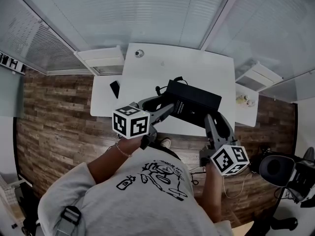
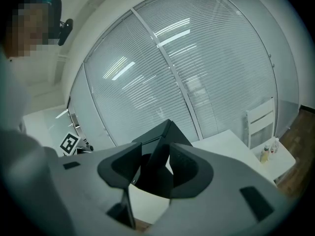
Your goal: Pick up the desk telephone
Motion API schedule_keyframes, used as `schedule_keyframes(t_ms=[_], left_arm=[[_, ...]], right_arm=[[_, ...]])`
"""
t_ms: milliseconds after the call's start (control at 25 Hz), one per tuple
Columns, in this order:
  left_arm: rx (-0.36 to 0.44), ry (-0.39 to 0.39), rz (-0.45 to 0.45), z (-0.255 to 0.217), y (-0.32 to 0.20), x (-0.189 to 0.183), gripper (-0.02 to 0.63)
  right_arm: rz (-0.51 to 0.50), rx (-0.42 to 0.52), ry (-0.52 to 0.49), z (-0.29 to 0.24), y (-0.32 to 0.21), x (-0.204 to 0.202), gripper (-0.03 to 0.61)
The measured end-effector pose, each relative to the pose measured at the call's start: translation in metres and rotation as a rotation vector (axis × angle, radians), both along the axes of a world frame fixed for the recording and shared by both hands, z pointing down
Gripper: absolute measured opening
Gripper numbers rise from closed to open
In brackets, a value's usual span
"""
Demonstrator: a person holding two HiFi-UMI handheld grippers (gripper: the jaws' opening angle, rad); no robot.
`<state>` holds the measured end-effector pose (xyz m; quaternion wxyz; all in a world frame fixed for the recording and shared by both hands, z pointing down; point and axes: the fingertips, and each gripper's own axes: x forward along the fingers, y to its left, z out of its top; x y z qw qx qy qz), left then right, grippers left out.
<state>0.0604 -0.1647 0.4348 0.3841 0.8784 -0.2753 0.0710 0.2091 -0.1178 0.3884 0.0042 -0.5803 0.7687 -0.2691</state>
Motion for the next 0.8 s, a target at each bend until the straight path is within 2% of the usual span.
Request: schedule_keyframes(t_ms=[800], left_arm=[[-0.002,-0.008,0.009,-0.0007,0.0026,0.0033,0.202]], right_arm=[[-0.005,0.017,0.004,-0.0024,0.0014,0.0034,0.164]])
